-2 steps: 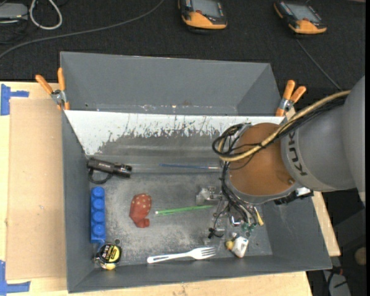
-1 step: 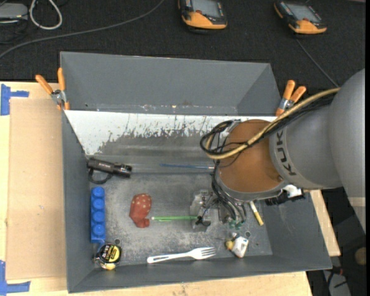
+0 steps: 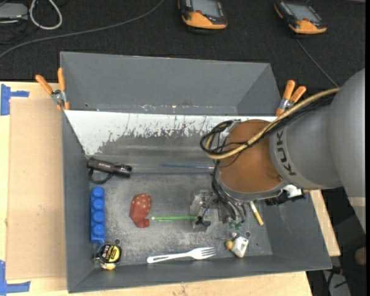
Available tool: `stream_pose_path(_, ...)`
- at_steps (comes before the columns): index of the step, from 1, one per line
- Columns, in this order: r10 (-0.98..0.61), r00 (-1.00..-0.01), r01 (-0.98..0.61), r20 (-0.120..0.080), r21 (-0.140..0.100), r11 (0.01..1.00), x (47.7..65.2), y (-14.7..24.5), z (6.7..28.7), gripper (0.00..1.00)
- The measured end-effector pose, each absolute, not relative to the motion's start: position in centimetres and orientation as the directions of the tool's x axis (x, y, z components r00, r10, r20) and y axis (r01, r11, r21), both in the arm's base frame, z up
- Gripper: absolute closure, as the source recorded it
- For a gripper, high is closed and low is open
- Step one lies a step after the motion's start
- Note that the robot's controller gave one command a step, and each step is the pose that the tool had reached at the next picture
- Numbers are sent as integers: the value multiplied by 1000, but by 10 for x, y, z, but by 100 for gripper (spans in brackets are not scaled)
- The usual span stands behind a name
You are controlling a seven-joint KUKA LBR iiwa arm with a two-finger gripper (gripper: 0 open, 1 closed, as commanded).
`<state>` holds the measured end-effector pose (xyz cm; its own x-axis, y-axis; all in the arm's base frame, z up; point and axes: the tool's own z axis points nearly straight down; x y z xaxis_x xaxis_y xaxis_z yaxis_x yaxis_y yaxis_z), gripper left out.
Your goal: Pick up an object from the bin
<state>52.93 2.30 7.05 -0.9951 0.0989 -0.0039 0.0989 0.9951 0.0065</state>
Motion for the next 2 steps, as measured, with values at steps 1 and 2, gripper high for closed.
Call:
stream_pose_path(1,99,-995,99,-2,7,995,529,23,78,100)
stream_pose_path(2,99,-995,99,-2,7,995,529,23,94,100)
